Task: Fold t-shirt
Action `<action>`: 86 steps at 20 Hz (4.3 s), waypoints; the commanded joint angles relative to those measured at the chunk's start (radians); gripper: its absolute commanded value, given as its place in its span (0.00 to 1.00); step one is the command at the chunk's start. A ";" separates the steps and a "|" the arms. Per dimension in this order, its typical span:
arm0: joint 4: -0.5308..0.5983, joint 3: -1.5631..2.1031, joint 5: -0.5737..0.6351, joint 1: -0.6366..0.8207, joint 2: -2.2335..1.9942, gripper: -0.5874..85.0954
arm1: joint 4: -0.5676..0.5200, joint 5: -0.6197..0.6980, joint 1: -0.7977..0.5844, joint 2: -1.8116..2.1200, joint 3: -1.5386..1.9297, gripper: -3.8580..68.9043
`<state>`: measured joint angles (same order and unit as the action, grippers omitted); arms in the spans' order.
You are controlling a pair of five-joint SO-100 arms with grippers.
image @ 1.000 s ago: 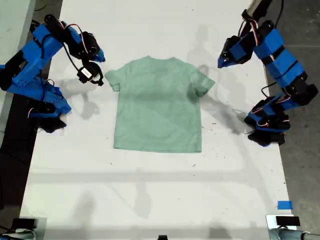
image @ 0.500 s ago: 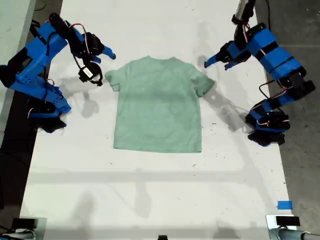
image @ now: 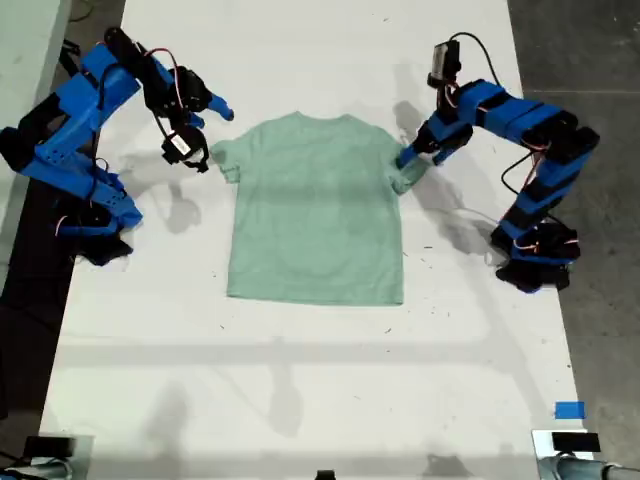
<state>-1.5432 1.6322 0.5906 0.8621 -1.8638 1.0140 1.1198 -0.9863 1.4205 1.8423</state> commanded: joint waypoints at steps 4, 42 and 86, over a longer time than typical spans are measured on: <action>0.023 -0.052 0.005 0.000 0.018 0.30 | -0.043 0.011 0.020 -0.058 -0.077 0.12; 0.063 -0.038 -0.015 -0.069 0.026 0.32 | 0.325 -0.489 0.472 -0.393 -1.154 0.41; 0.390 -0.703 -0.009 -0.181 0.804 0.01 | 0.528 -0.650 0.710 0.485 -0.491 0.23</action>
<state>-1.2226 1.0155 0.6090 0.7271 -1.0815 1.5693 0.4878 -0.2930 1.8239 1.3407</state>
